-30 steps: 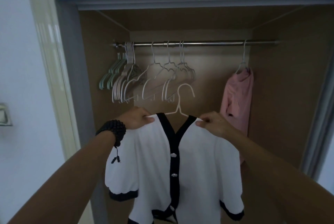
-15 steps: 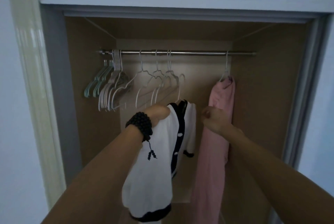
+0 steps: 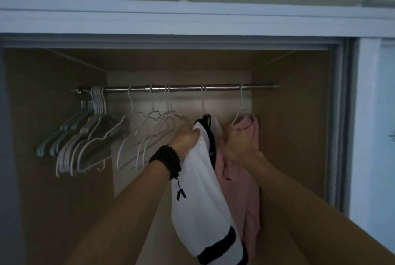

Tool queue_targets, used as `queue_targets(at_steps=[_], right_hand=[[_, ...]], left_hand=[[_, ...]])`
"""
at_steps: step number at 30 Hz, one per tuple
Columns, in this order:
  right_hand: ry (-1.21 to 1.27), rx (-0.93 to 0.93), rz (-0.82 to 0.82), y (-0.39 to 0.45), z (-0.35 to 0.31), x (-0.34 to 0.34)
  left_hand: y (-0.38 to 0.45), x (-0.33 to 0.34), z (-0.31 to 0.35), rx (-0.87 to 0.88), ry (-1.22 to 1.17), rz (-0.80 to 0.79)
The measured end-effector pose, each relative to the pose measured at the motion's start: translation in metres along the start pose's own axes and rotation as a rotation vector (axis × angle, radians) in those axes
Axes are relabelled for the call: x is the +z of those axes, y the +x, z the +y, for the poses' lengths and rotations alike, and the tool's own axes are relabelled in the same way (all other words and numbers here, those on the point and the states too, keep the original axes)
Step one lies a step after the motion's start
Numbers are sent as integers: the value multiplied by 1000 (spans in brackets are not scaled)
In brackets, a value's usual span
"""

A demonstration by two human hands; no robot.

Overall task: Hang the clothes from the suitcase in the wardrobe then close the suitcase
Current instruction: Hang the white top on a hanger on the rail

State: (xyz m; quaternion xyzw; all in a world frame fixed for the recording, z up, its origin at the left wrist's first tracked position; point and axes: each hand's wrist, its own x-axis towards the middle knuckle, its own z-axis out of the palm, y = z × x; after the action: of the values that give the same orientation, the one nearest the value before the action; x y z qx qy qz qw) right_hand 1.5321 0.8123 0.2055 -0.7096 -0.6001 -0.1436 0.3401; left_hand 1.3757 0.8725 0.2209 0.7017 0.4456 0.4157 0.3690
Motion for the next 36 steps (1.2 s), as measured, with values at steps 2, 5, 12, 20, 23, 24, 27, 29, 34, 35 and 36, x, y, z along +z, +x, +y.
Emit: queue_targets(at_steps=[2,5,12,20,23,24,27,29,34,35,36], right_hand=[[29,-17,34,13,13,2],[154,-79,9,25,27,5],[84,-107,-164,57,45,2],[140,195,36,69,101,-16],[175,302,85,73,126,-30],[183,309,89,74,132,-35],[222,325,83,73,155,-45],[241,305,78,70,165,-45],[254,210,106,55,172,-37],[235,196,124,50,170,-35],[208,182,136,46,170,-33]], left_hand=[[17,14,7,45,12,37],[37,36,15,103,5,75],[71,58,32,174,27,117],[101,100,33,175,37,33],[107,132,37,157,-32,3],[110,139,37,153,-65,-2],[114,165,41,126,-120,-52],[115,173,39,124,-110,-52],[96,171,26,233,-37,-82],[86,169,22,266,-7,-92],[75,167,19,291,22,-92]])
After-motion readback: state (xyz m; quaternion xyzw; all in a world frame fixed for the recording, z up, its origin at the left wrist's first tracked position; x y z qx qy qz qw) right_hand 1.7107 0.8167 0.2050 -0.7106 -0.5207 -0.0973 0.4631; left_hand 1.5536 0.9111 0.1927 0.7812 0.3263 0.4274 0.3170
